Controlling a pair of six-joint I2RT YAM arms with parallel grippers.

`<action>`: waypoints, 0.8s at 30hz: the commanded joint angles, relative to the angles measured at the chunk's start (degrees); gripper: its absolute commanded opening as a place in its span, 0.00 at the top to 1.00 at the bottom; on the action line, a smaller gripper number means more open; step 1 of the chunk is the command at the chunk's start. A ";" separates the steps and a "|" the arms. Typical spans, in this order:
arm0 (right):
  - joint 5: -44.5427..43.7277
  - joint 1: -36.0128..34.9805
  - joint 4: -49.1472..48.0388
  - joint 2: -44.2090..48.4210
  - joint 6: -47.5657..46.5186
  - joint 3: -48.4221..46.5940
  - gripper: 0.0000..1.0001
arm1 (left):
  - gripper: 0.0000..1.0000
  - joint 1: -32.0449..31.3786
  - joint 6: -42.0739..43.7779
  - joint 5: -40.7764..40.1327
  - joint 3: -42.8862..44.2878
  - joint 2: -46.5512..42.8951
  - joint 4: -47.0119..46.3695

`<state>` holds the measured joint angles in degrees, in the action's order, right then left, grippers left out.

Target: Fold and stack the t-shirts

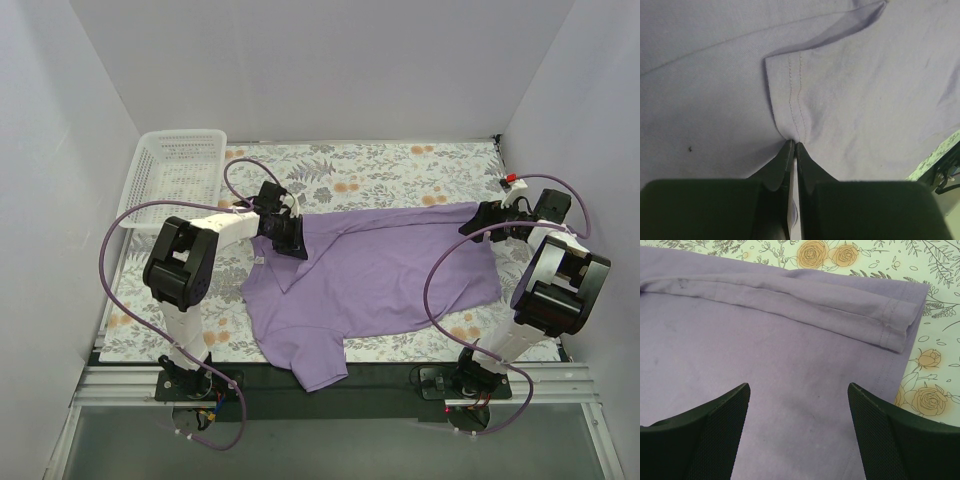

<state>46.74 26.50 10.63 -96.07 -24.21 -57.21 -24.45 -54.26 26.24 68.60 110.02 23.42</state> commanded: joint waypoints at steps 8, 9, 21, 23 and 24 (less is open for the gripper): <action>1.77 0.22 0.97 0.10 -0.23 0.08 0.14 | 1.00 -1.39 0.91 5.49 -1.10 -5.43 -0.04; 1.77 0.22 1.06 0.10 -0.23 0.08 0.14 | 1.00 -1.39 0.91 5.75 -1.27 -5.51 -0.13; 1.95 0.39 1.14 0.27 -0.14 -0.01 0.14 | 1.00 -4.55 1.70 9.27 -2.33 -5.60 -1.18; 2.04 0.39 1.14 0.27 -0.14 -0.01 0.14 | 1.00 -5.08 1.96 9.27 -2.50 -5.51 -1.36; 2.04 0.39 1.14 0.10 -0.14 -0.01 0.15 | 1.00 -5.17 1.96 9.44 -2.50 -5.51 -1.45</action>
<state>47.11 26.61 10.66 -96.07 -24.21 -57.21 -28.82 -53.32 33.52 66.67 107.20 22.50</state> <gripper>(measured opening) 0.853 0.013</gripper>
